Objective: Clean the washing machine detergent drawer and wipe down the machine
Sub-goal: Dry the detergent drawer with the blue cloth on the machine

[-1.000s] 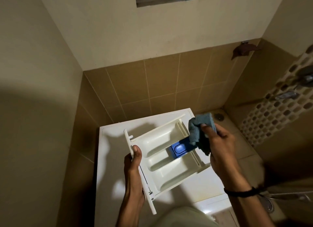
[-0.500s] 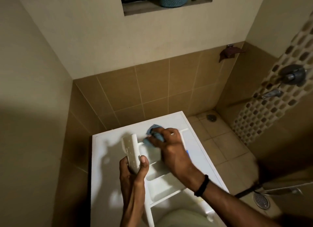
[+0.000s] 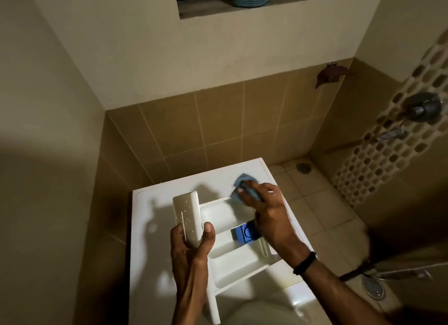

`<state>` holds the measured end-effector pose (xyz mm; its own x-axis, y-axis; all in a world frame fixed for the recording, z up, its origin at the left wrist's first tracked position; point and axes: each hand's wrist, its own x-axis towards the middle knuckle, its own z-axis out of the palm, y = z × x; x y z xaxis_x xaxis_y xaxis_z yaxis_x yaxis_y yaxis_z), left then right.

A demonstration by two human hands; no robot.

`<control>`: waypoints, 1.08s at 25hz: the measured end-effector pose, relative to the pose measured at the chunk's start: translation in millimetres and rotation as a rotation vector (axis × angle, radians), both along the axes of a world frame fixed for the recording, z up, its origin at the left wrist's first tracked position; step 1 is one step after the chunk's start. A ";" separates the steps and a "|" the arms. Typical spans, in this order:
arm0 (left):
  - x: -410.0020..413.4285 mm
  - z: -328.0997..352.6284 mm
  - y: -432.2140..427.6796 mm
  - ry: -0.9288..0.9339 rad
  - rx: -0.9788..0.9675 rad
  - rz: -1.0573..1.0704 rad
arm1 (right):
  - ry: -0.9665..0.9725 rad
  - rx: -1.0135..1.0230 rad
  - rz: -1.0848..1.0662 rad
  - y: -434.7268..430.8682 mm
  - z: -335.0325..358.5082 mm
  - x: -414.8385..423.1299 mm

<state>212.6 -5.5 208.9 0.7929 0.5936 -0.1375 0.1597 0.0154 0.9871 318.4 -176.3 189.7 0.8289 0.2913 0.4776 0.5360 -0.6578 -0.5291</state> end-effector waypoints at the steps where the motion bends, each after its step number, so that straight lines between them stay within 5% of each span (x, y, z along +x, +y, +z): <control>1: -1.5 2.3 2.2 0.002 -0.008 0.002 | 0.012 0.049 -0.085 -14.7 -5.1 8.3; 4: -1.0 1.8 7.5 -0.004 -0.129 0.015 | -0.014 0.093 -0.276 -42.8 -7.4 20.1; 7: 2.1 5.9 6.7 -0.012 -0.161 0.014 | -0.049 -0.029 -0.193 -23.5 -3.2 -1.5; 12: 1.7 6.6 8.8 -0.051 -0.108 -0.071 | 0.210 -0.240 -0.107 -26.4 3.2 -4.3; 16: -0.7 3.5 7.2 -0.036 -0.235 -0.019 | 0.558 -0.034 -0.112 -50.9 35.6 1.7; 20: -0.3 9.8 3.2 -0.022 -0.217 -0.011 | 0.248 0.047 -0.097 -32.1 60.6 -10.2; 27: -6.6 8.4 24.8 -0.037 -0.593 -0.003 | 0.470 0.599 -0.150 -52.0 61.4 6.5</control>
